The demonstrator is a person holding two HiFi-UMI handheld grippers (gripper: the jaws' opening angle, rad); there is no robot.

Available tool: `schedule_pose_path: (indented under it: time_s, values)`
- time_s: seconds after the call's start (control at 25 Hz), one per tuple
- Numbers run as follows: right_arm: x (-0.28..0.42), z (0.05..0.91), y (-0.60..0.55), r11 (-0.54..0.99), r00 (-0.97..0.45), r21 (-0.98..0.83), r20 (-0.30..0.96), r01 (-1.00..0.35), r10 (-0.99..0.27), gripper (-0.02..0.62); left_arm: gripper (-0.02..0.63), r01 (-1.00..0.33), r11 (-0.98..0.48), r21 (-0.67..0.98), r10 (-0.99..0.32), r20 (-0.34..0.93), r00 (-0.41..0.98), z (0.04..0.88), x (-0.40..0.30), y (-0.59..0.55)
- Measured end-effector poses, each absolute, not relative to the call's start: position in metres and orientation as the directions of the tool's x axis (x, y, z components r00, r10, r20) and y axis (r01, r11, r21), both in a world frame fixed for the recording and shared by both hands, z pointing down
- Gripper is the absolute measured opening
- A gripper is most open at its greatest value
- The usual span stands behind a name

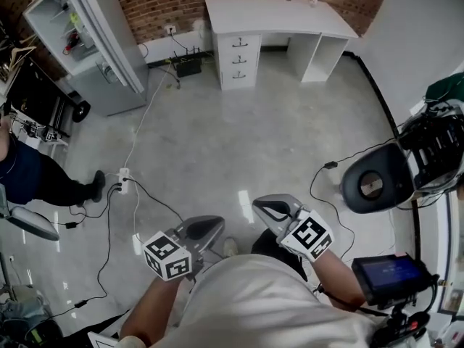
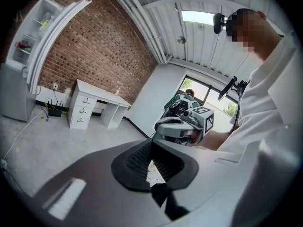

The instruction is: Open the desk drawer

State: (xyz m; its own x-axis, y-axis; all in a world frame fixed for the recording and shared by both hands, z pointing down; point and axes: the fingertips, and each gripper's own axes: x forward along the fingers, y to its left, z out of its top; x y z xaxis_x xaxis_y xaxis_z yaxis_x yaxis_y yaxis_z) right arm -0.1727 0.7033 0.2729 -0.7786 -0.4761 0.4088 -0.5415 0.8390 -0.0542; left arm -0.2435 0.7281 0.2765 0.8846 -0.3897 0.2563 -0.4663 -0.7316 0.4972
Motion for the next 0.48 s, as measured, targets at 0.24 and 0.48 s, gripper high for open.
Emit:
schedule_pose_path:
  time_s: [0.24, 0.48]
  values:
    - [-0.175, 0.291, 0.654, 0.840, -0.772, -0.061, 0.434, -0.539, -0.464, 0.052, 0.006, -0.448, -0.707, 0.548, -0.380, 0.241, 0.893, 0.305, -0.243, 0.674]
    - [-0.148, 0.285, 0.560, 0.845, -0.781, -0.063, 0.422, -0.531, -0.459, 0.055, 0.006, -0.443, -0.675, 0.591, -0.366, 0.254, 0.896, 0.319, -0.213, 0.586]
